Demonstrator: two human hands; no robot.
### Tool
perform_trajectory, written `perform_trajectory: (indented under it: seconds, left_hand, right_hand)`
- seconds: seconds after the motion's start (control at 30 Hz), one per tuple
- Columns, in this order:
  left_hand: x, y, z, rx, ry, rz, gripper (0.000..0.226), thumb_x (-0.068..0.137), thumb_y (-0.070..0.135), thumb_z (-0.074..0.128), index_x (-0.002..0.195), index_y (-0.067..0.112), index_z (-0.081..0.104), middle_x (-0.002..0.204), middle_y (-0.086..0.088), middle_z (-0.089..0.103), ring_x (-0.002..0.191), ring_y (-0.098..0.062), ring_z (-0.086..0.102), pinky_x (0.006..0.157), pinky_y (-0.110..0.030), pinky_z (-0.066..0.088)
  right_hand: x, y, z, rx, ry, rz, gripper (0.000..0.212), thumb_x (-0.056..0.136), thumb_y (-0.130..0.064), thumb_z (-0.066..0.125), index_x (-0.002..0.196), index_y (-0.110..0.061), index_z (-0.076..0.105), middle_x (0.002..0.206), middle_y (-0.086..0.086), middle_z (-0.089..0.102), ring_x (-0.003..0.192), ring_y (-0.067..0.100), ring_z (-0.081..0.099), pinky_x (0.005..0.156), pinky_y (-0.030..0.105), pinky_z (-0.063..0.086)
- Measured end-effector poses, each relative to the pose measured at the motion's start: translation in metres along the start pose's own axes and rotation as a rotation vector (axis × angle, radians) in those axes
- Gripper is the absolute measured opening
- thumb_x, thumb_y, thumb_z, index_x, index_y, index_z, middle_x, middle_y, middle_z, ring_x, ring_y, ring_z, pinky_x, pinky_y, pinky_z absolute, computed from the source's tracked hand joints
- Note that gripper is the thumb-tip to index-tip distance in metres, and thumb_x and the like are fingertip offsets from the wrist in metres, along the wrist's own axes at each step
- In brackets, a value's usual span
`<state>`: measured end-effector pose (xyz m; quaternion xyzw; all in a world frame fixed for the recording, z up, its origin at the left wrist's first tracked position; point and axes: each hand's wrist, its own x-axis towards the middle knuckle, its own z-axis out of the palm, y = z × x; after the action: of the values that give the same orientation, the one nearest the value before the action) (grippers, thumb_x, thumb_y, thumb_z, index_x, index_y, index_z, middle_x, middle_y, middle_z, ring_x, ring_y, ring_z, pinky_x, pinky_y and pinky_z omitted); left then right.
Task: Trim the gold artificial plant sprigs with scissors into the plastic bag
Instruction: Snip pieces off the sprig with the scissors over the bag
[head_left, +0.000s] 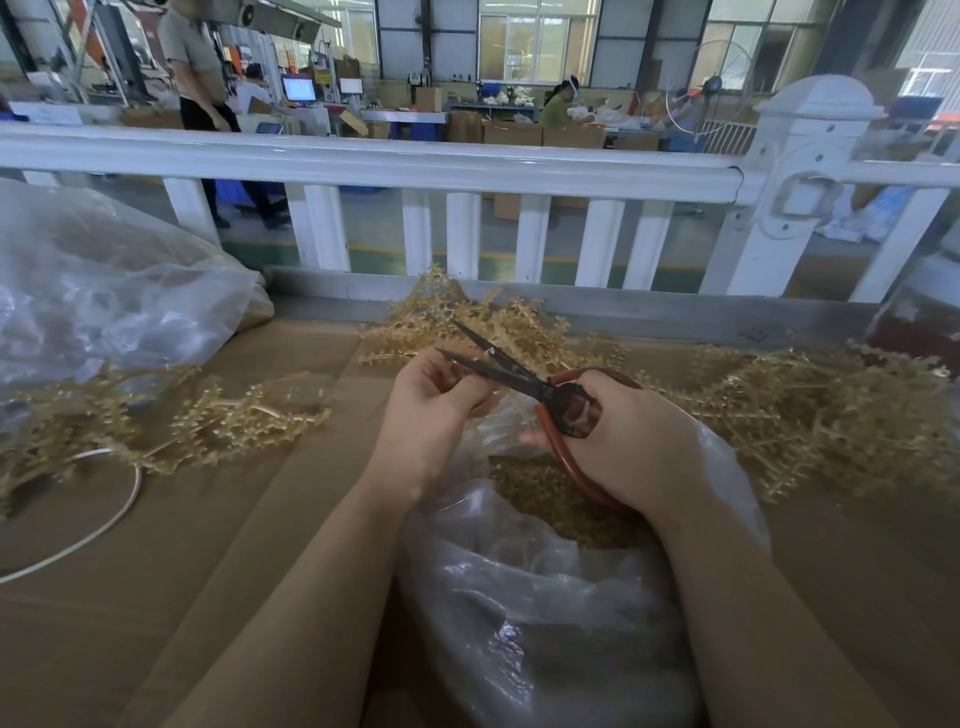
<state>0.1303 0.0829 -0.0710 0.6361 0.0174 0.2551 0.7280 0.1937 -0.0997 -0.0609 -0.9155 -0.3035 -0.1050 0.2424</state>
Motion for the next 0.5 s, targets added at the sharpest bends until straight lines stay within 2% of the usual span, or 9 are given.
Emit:
perform_trajectory:
  seconds: [0.13, 0.2, 0.33, 0.5]
  left_hand:
    - [-0.0004, -0.0005, -0.001, -0.006, -0.002, 0.034, 0.022, 0.085, -0.005, 0.069, 0.093, 0.015, 0.063, 0.081, -0.004, 0.065, 0.077, -0.019, 0.066, 0.072, -0.026, 0.057]
    - [-0.0009, 0.0, -0.0011, 0.043, 0.003, 0.058, 0.022, 0.086, -0.005, 0.068, 0.092, 0.016, 0.067, 0.08, -0.001, 0.072, 0.076, -0.02, 0.069, 0.073, -0.029, 0.058]
    - [-0.0023, -0.0002, -0.0008, 0.146, 0.025, 0.074, 0.019, 0.091, -0.001, 0.064, 0.092, 0.017, 0.069, 0.081, -0.006, 0.074, 0.075, -0.022, 0.072, 0.077, -0.036, 0.06]
    - [-0.001, -0.0011, -0.0007, 0.181, -0.001, 0.044, 0.012, 0.093, -0.004, 0.06, 0.098, 0.007, 0.063, 0.078, -0.008, 0.071, 0.073, -0.018, 0.069, 0.07, -0.026, 0.056]
  right_hand:
    - [-0.0007, -0.0003, 0.0004, -0.019, 0.024, 0.025, 0.028, 0.089, -0.07, 0.057, 0.104, -0.046, 0.054, 0.079, -0.027, 0.053, 0.07, -0.003, 0.049, 0.057, 0.009, 0.029]
    - [-0.0009, -0.0006, -0.0001, 0.002, 0.018, 0.03, 0.029, 0.088, -0.071, 0.056, 0.102, -0.046, 0.052, 0.078, -0.028, 0.052, 0.07, -0.006, 0.049, 0.058, 0.009, 0.028]
    - [-0.0017, -0.0004, -0.0006, 0.03, 0.031, 0.04, 0.033, 0.085, -0.071, 0.057, 0.101, -0.043, 0.056, 0.079, -0.027, 0.054, 0.07, -0.01, 0.047, 0.059, 0.009, 0.029]
    - [-0.0031, -0.0016, -0.0007, -0.005, 0.033, 0.028, 0.029, 0.091, -0.063, 0.057, 0.109, -0.041, 0.061, 0.087, -0.022, 0.06, 0.075, 0.002, 0.052, 0.062, 0.009, 0.033]
